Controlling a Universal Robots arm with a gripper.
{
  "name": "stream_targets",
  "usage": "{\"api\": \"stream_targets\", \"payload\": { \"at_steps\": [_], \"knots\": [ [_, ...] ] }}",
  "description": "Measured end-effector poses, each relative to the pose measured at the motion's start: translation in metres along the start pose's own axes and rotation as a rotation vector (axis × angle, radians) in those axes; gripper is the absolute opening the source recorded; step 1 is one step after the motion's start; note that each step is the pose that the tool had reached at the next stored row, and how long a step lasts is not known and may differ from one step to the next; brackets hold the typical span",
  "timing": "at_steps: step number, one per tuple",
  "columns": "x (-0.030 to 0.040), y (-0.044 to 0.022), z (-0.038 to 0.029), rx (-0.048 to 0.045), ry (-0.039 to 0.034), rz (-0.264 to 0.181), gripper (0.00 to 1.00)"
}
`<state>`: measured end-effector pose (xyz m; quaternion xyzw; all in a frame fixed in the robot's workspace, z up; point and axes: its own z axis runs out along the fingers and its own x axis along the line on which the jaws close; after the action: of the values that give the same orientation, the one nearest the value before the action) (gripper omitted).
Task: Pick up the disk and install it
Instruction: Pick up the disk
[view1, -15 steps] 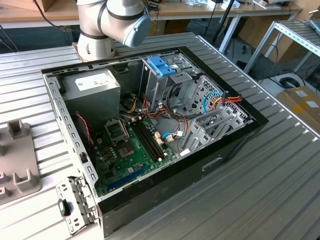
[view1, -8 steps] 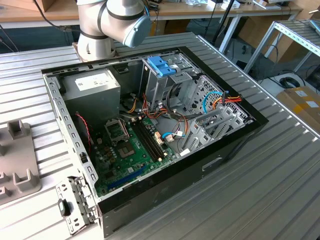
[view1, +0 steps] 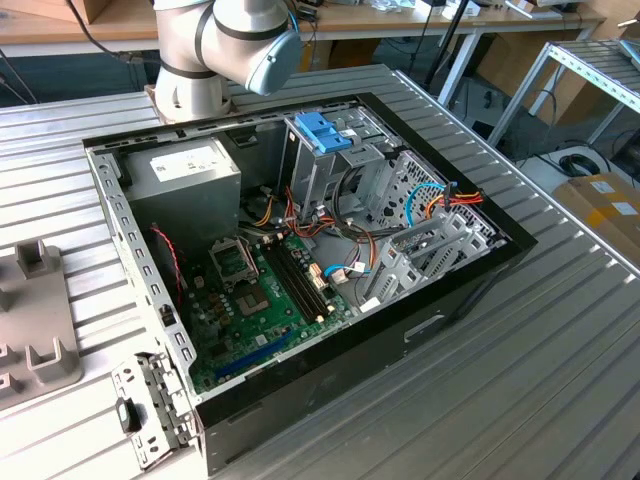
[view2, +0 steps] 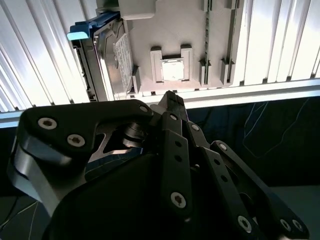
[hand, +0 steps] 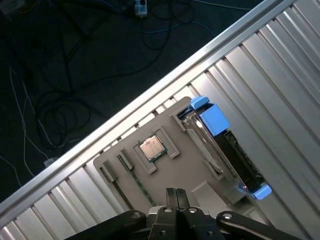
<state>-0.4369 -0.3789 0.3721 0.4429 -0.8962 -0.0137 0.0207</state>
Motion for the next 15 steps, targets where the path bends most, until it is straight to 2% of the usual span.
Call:
{"api": "stream_targets", "payload": {
  "at_steps": [15],
  "knots": [
    [0.0, 0.0, 0.0, 0.0025, 0.0041, -0.098, 0.1]
  ]
}}
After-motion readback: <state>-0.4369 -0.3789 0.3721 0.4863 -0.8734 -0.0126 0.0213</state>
